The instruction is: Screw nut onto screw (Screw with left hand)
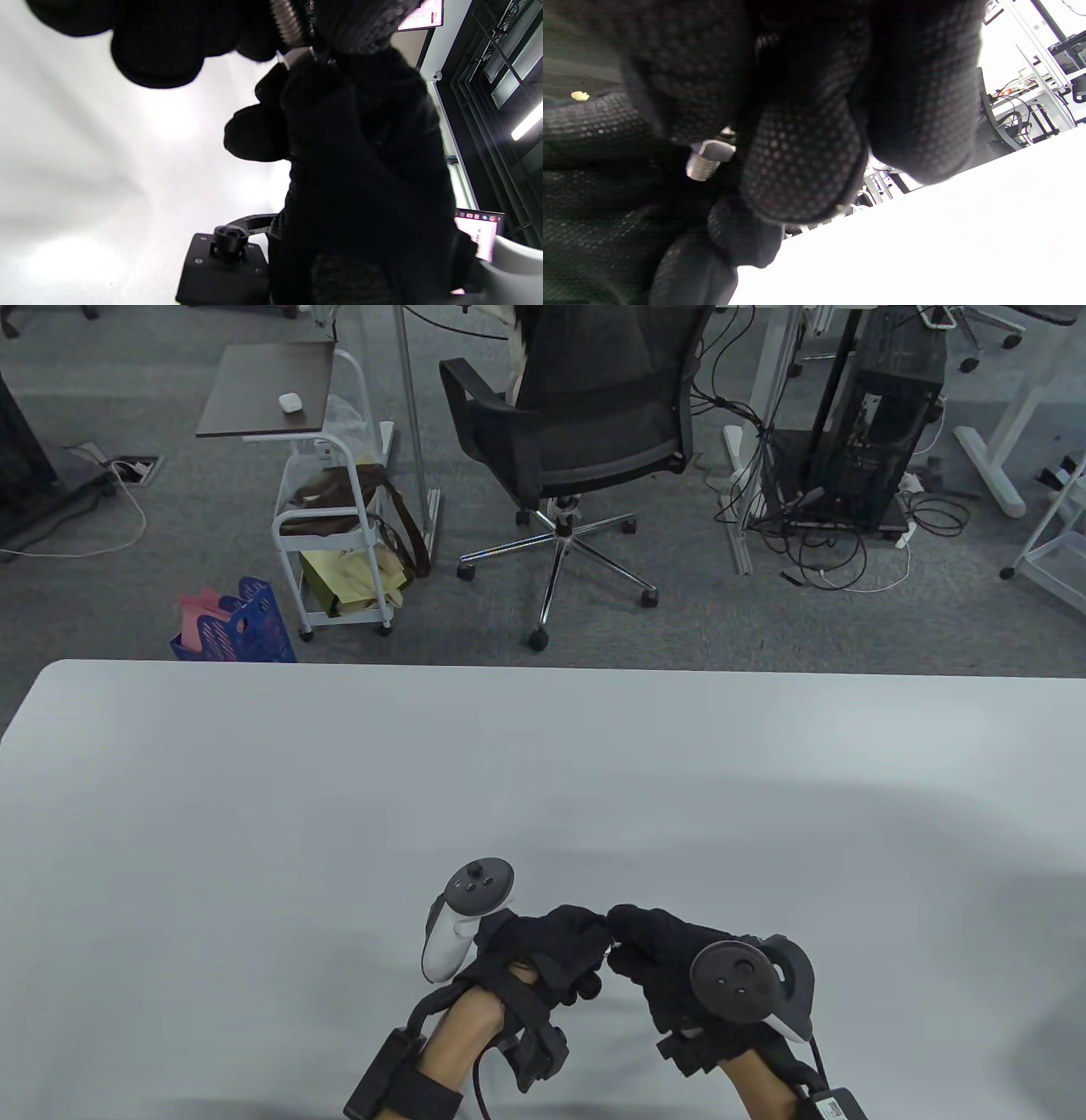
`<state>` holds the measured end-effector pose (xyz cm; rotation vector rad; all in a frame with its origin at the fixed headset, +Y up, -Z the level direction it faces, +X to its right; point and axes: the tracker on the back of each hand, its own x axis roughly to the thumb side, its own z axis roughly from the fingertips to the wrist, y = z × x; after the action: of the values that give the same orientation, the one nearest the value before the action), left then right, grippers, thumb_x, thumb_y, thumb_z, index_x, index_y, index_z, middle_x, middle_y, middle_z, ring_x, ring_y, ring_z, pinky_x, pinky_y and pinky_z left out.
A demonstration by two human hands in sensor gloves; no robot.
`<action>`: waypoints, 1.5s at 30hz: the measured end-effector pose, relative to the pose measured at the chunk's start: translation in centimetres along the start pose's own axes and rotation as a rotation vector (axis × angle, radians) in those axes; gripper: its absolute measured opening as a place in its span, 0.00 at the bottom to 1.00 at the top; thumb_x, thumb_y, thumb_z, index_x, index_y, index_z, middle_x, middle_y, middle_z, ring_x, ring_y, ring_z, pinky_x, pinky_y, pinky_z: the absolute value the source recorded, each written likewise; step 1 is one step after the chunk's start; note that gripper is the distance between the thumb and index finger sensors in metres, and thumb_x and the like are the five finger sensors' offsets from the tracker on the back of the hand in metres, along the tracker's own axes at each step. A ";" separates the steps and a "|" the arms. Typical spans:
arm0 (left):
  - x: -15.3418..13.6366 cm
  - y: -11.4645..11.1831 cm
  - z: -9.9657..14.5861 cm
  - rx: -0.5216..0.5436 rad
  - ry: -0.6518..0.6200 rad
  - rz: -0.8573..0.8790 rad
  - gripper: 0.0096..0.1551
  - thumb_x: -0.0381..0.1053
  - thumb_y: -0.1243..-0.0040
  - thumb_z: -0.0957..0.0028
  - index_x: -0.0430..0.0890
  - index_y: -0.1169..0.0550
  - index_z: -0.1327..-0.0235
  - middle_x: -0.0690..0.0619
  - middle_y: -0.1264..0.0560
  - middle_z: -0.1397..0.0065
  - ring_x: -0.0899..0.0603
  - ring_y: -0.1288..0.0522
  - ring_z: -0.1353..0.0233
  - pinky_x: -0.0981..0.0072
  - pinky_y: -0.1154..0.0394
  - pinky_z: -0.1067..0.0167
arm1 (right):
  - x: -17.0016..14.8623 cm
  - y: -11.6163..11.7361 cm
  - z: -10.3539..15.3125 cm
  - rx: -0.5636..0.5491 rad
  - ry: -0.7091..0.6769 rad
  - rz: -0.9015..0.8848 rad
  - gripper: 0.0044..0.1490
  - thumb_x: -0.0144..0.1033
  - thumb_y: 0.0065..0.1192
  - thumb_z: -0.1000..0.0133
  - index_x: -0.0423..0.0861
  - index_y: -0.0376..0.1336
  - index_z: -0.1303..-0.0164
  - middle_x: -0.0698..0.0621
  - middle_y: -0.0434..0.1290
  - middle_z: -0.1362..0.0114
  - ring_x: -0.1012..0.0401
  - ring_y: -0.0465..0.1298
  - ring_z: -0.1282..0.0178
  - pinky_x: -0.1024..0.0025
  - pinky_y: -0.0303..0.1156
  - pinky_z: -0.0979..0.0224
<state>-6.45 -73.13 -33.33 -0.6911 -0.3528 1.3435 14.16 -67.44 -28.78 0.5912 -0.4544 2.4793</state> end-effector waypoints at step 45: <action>0.1 -0.2 -0.1 -0.010 -0.005 -0.012 0.34 0.53 0.44 0.52 0.34 0.27 0.38 0.31 0.29 0.39 0.29 0.24 0.49 0.39 0.30 0.52 | -0.1 0.0 0.0 -0.007 0.002 -0.008 0.30 0.43 0.76 0.64 0.48 0.74 0.51 0.53 0.86 0.53 0.66 0.92 0.70 0.63 0.91 0.56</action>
<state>-6.26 -73.02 -33.30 -0.6928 -0.3678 1.3328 14.25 -67.47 -28.77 0.5861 -0.4590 2.4694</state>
